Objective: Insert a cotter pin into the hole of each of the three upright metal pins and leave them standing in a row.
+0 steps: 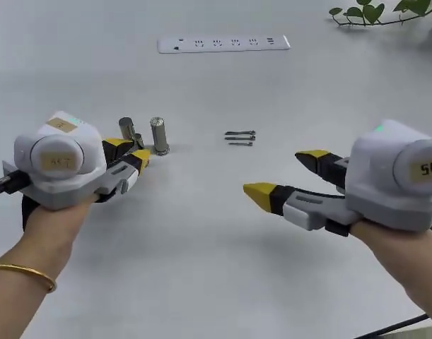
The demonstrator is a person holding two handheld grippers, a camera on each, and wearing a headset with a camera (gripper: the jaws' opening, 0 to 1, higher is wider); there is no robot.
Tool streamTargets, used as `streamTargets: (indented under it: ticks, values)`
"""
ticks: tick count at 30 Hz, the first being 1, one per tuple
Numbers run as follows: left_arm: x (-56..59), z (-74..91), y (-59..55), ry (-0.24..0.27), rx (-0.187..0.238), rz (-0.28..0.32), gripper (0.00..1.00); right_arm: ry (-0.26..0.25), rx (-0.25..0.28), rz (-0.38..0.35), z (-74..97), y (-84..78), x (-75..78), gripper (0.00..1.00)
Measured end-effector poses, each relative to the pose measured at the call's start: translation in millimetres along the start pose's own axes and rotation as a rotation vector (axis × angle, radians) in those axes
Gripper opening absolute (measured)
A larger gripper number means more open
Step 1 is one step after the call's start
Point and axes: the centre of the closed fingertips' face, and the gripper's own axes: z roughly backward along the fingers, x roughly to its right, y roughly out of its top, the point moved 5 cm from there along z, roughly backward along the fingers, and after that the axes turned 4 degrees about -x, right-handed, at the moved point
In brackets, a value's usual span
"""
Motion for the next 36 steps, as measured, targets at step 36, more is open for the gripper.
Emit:
streamTargets:
  ticks: [36]
  values:
    - [36.2, 1.3, -3.4, -0.048, -0.033, 0.064, 0.07, -0.013, -0.012, -0.008, -0.6, -5.9, 5.2, 0.57]
